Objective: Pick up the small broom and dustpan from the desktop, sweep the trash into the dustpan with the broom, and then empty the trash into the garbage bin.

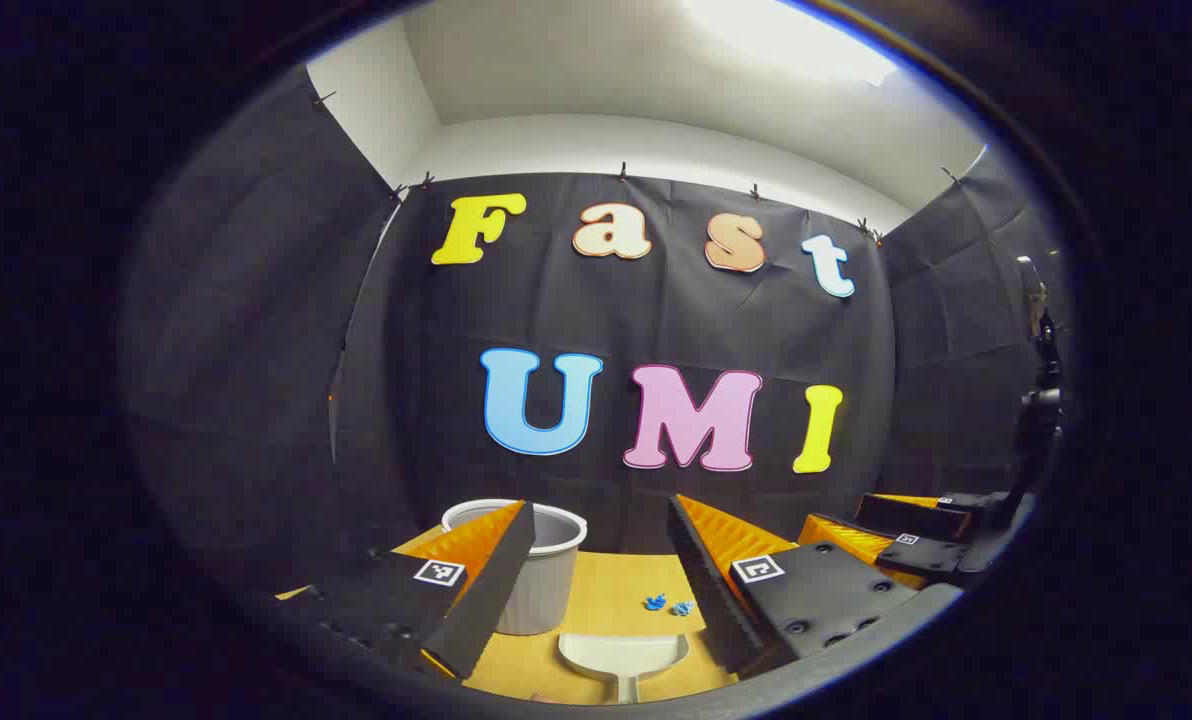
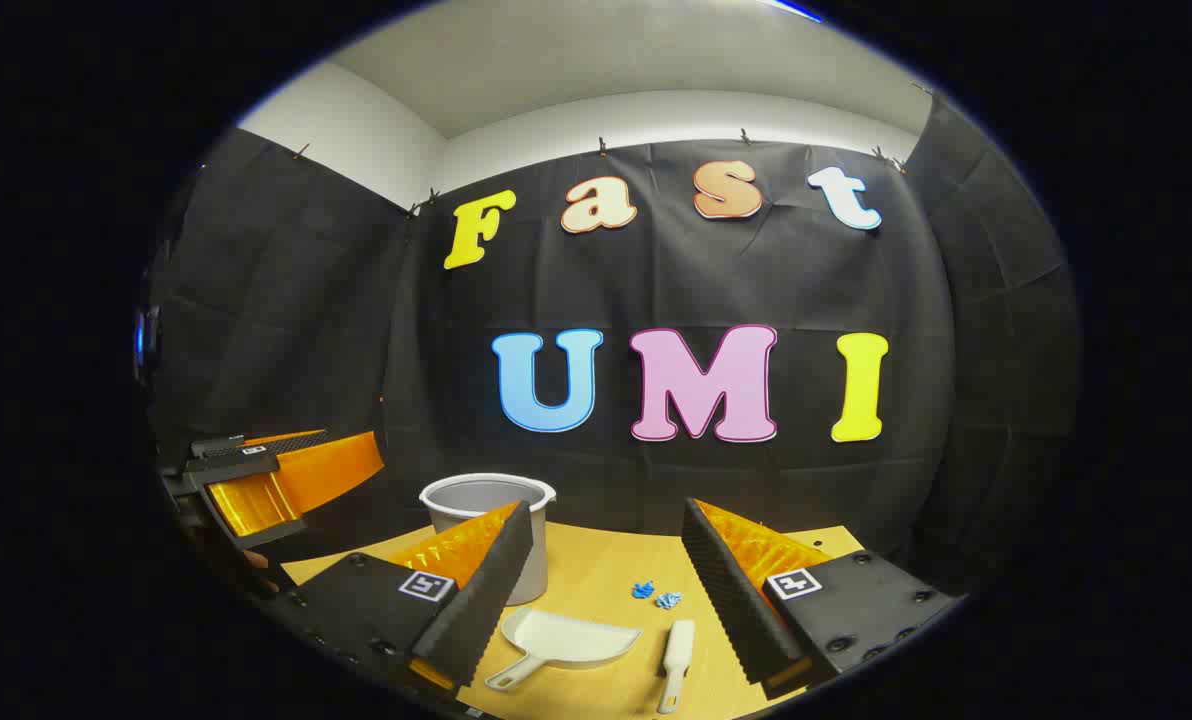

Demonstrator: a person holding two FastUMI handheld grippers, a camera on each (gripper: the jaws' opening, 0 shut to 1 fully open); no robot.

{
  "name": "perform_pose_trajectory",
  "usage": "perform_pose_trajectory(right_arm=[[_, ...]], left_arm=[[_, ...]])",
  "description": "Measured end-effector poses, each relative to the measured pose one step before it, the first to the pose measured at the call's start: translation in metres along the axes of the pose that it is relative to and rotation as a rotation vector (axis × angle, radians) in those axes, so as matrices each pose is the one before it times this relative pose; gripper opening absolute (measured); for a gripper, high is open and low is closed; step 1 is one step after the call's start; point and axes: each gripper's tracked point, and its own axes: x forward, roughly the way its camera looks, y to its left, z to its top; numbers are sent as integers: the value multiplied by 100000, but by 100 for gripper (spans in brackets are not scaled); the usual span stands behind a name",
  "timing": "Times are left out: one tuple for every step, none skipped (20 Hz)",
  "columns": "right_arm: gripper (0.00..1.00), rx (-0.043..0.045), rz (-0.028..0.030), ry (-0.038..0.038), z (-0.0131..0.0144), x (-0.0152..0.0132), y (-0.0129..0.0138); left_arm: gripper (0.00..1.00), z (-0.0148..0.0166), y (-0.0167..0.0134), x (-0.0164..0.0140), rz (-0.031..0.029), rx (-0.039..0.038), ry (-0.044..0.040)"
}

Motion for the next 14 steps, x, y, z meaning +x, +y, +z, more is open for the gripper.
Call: perform_pose_trajectory(right_arm=[[88, -555, -636, -525, 141, 1, -174], [98, -475, -714, -650, 149, 87, -249], [98, -213, -1093, -795, 170, 22, -203], [97, 214, -1166, -522, 132, 42, -385], [98, 597, -1359, -221, 15, -7, -369], [98, 758, -1512, 159, 28, -85, -399], [98, 419, -1320, 56, 79, -120, -318], [97, -495, -944, -135, 252, -181, -180], [97, -996, -746, -617, 202, -329, -282], [97, -1010, -449, -792, 156, -294, -234], [97, -734, -656, -493, 25, -259, -196], [97, -535, -772, 222, -151, -202, -291], [87, -113, -436, 595, -214, -252, -121], [87, 243, -317, 523, -97, -198, -27]], left_arm=[[79, -102, -196, 33, -425, 620, 76], [80, -125, -345, -80, -823, 76, 107], [81, -23, -148, -129, -566, -401, -46], [78, -187, -56, 0, -512, -651, 194], [80, -191, -167, 45, -686, -674, 819], [81, -390, -58, 116, -462, -614, 831], [80, -198, -77, 179, -286, -525, 950], [80, -451, -144, 121, -373, -396, 1186], [80, -190, -122, 161, -315, -192, 1193], [80, -316, -147, 154, -450, 117, 878], [80, 11, -212, 40, -726, 149, 168], [80, 13, -296, 48, -705, 180, -75], [78, 18, -273, 120, -865, 94, 123], [80, -163, -306, 67, -1139, 168, 145]])
